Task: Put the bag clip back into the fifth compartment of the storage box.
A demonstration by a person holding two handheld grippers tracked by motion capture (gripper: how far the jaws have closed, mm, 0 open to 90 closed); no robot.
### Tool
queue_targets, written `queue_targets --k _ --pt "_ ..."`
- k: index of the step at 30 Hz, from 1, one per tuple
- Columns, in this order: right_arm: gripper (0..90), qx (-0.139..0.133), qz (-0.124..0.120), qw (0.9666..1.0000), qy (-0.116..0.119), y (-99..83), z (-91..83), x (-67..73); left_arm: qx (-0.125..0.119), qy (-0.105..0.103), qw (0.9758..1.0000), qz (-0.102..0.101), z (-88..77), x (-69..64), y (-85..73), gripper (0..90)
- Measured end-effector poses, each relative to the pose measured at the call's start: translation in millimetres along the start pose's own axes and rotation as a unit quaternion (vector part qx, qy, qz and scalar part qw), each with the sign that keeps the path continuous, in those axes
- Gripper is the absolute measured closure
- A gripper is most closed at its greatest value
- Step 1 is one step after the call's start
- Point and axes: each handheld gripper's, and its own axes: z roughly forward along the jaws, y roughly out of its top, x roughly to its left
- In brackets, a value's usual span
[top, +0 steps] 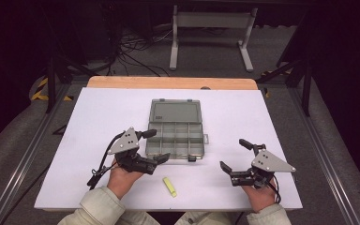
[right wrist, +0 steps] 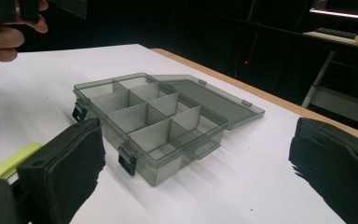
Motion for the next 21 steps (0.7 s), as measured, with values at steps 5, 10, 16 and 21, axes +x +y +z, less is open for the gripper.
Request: queue_targets --k 5,10,16,21 --pt "3.4 0.000 -0.001 1.0000 0.001 0.0 -0.1 0.2 0.046 -0.003 0.9989 -0.006 1.4 -1.9 3.7 26.1" --pt "3.5 0.003 0.000 1.0000 0.001 -0.2 0.4 0.1 0.096 -0.031 0.9948 -0.015 6.9 -1.0 4.1 56.3" --pt "3.7 0.003 0.000 1.0000 0.001 -0.3 0.5 0.3 0.132 -0.049 0.9900 -0.012 14.8 -1.6 2.2 79.8" --pt "3.7 0.003 0.000 1.0000 0.001 -0.2 0.5 0.3 0.161 -0.056 0.9854 -0.003 21.3 -2.4 2.7 89.8"
